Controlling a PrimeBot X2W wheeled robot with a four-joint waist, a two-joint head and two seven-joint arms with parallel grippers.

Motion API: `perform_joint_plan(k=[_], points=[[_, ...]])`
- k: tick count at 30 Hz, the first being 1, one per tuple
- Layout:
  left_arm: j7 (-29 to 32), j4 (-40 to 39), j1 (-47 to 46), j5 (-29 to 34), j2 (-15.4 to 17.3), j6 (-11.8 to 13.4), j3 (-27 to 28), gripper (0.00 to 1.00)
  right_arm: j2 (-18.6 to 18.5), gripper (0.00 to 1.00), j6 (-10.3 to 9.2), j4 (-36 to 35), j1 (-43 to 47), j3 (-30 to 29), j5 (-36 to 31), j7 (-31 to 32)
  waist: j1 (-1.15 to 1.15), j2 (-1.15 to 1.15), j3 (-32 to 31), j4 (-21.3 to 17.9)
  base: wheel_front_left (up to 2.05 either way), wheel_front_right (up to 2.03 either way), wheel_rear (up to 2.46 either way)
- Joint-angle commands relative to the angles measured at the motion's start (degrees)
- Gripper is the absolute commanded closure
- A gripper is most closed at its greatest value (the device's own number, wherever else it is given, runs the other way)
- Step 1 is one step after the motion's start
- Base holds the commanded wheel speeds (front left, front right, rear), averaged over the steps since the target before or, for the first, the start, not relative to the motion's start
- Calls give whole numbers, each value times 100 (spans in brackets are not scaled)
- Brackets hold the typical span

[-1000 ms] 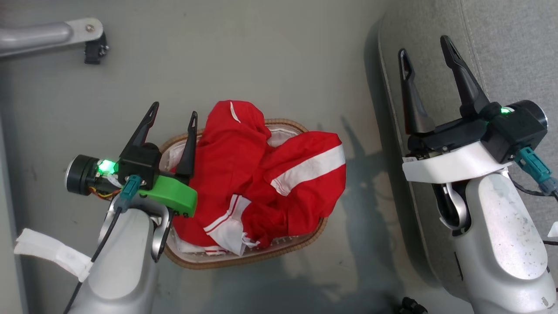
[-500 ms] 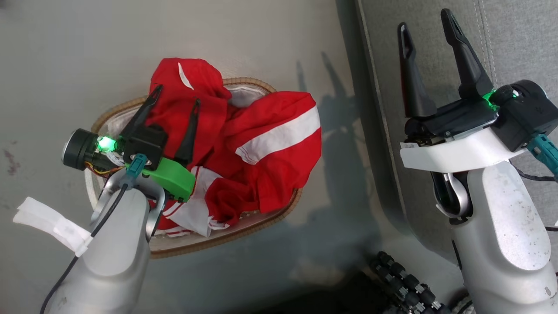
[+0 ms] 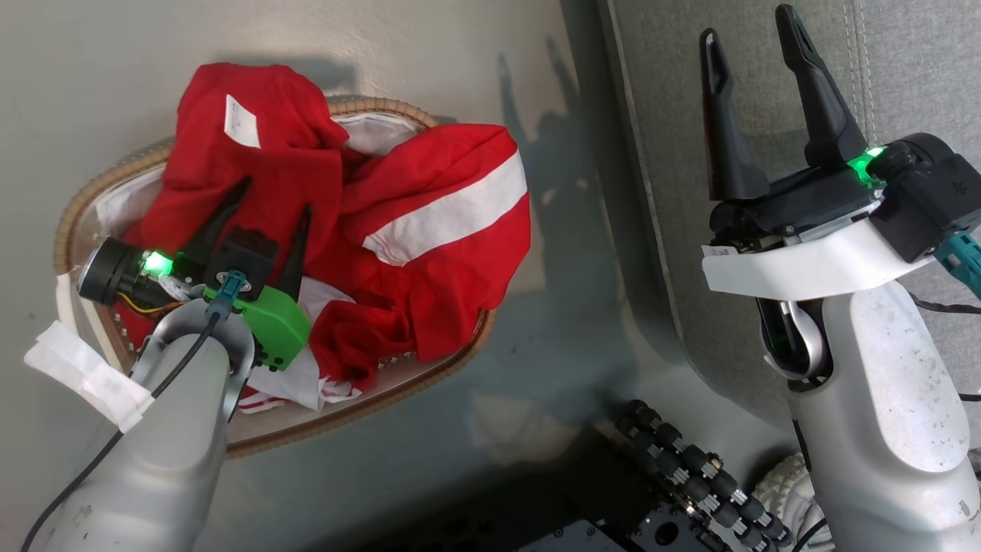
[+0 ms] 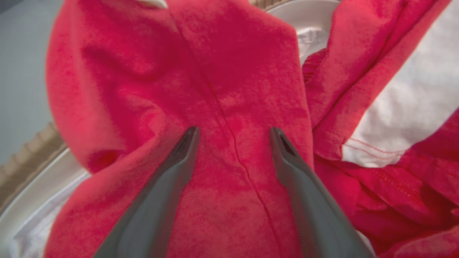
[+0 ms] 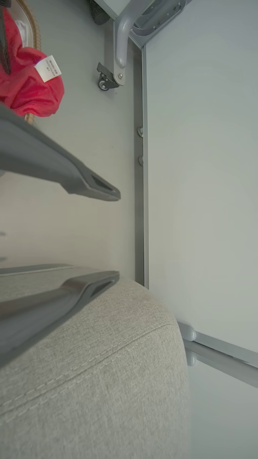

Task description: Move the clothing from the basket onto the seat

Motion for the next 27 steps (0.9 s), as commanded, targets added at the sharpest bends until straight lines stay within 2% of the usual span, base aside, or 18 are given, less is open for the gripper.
perform_joint_plan(k=[1, 14, 15, 16, 17, 21, 27], points=[[-2, 127, -137, 28, 38, 52, -30, 0, -11, 0, -4, -5, -41, 13, -11, -12, -1, 0, 107, -66, 0, 0, 0], [19, 2136, -768, -55, -288, -43, -352, 0, -12, 0, -4, 51, -5, 73, 65, -12, -1, 0, 92, -101, 0, 0, 0], [24, 2245, -817, -47, -321, -52, -380, 9, -11, 0, -4, 53, -6, 79, 69, -12, -1, 0, 80, -99, 0, 0, 0], [39, 2365, -866, -53, -350, -58, -407, 62, -12, 0, -4, 56, -10, 84, 78, -12, -1, 0, 64, -97, 0, 0, 0], [31, 2452, -899, -75, -376, -64, -420, 100, -12, 0, -4, 59, -13, 87, 86, -12, -1, 0, 48, -95, 0, 0, 0], [64, 2749, -990, -162, -483, -79, -465, 100, -12, 0, -4, 83, -10, 102, 87, -12, -1, 0, -68, -88, 0, 0, 0], [-7, 2727, -884, -292, -618, -89, -535, 100, -13, 0, -4, 182, 63, 73, 31, -12, -1, 0, -399, -35, 0, 0, 0]])
